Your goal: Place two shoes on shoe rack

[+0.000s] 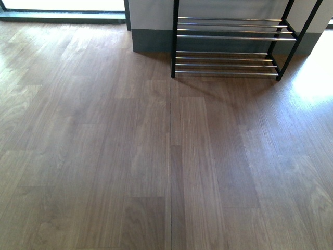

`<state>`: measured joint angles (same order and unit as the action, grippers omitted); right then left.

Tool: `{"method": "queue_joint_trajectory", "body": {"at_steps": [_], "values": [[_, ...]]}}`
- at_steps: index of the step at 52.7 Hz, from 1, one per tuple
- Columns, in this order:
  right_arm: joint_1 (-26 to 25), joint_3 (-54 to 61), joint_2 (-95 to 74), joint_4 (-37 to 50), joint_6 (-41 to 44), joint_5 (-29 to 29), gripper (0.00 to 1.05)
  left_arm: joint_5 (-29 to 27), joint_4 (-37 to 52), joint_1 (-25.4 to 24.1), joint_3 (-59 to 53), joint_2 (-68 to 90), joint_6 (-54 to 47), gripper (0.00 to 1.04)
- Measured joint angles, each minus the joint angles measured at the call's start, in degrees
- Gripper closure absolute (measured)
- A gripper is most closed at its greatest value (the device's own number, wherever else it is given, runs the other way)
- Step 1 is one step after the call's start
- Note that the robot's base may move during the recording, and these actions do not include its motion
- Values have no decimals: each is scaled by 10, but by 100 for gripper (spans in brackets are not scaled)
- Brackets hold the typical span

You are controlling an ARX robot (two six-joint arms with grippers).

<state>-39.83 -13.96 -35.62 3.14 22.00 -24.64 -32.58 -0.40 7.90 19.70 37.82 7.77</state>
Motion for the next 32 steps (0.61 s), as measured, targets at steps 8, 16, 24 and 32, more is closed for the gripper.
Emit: {"method": "queue_joint_trajectory", "body": {"at_steps": [8,16,24,32], "values": [[0,0,0,0,0,0,103,0,0,0,0,0,0,103],[0,0,0,0,0,0,103,0,0,0,0,0,0,103],[0,1,0,0,0,0,103,0,0,0,-1,0,0,103],[0,1,0,0,0,0,103,0,0,0,-1,0,0,103]]}}
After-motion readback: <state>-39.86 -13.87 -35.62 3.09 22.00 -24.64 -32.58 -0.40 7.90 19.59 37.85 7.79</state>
